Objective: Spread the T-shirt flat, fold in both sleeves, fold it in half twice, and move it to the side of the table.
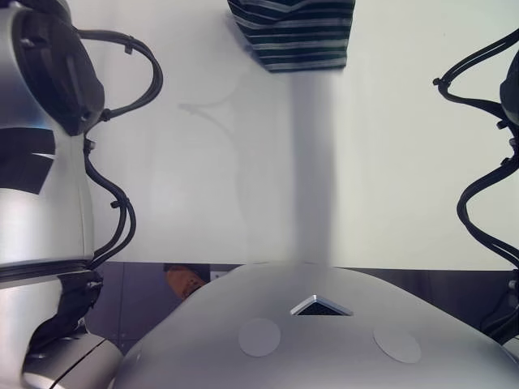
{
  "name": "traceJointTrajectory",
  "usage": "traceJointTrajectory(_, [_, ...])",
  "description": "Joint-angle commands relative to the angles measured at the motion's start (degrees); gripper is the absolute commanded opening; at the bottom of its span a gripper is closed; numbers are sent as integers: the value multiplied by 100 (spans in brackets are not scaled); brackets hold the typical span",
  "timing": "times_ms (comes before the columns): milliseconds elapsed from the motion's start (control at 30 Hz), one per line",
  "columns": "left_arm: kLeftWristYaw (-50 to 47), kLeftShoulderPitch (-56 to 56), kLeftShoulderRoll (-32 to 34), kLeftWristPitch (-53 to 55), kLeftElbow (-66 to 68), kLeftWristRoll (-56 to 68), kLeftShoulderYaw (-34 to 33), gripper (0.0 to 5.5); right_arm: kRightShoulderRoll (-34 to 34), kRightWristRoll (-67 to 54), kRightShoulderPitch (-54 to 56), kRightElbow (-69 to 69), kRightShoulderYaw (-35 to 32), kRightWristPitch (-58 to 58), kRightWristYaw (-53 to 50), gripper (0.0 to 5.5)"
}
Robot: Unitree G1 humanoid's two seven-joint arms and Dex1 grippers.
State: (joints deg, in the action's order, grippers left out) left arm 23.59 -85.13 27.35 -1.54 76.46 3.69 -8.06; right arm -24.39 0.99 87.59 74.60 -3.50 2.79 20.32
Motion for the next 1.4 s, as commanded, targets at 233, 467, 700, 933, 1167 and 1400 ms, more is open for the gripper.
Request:
traceJointTrajectory(233, [2538, -203, 869, 349, -343, 101, -194, 3, -664, 114, -402, -960, 230, 108, 2129, 0])
traceJointTrajectory(467, [6164, 1996, 2365, 3078, -4096, 1406, -62, 3, -2631, -2174, -3221, -6879, 100, -3522, 5699, 0])
traceJointTrajectory(700, [6888, 5539, 4222, 5553, -8639, 3889, -647, 3, -5424, -5040, -6915, -10608, -1014, -5318, 7217, 0])
traceJointTrajectory(933, [5467, 9146, 3821, 3595, -10208, 1074, 1463, 3, -4454, -1328, -9860, -10639, 1642, -3128, 5461, 0])
traceJointTrajectory(1167, [4436, 10342, 3791, 2899, -10065, -193, 2344, 70, -4276, -791, -10702, -10582, 1797, -2644, 4673, 105])
traceJointTrajectory(1400, [4938, 9852, 4380, 3195, -10756, 711, 1323, 76, -4085, -3885, -9765, -10715, -233, -3881, 5251, 120])
